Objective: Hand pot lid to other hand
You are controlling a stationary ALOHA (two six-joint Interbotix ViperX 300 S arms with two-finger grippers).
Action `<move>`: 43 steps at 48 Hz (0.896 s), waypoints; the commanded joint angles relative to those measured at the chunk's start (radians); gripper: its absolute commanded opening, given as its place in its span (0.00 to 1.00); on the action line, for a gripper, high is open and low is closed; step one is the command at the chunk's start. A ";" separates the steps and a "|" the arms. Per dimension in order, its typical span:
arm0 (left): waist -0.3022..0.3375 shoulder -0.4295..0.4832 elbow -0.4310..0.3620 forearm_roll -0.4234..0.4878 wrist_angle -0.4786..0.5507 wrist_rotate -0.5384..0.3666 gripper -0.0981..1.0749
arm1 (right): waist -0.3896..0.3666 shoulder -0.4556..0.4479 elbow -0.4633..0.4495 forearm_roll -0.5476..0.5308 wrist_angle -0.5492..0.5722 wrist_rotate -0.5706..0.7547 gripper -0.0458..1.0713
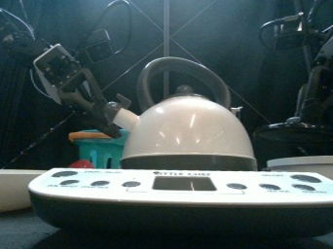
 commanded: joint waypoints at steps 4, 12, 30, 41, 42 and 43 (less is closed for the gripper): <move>0.002 -0.002 -0.011 -0.006 -0.003 0.002 0.92 | -0.023 -0.011 -0.037 -0.078 -0.005 0.002 0.62; 0.002 -0.002 -0.009 -0.006 -0.003 0.002 0.92 | -0.083 0.012 -0.069 -0.173 -0.044 0.002 0.62; 0.002 -0.002 -0.005 -0.008 -0.003 0.000 0.92 | -0.227 0.167 -0.166 -0.316 -0.195 0.000 0.62; 0.002 -0.002 -0.003 -0.008 -0.006 0.002 0.92 | -0.249 0.252 -0.227 -0.400 -0.199 0.002 0.62; 0.002 -0.002 -0.003 -0.008 -0.006 0.002 0.92 | -0.252 0.255 -0.230 -0.403 -0.201 0.002 0.62; 0.003 -0.002 -0.003 -0.008 -0.008 0.002 0.92 | -0.253 0.258 -0.233 -0.407 -0.201 0.002 0.62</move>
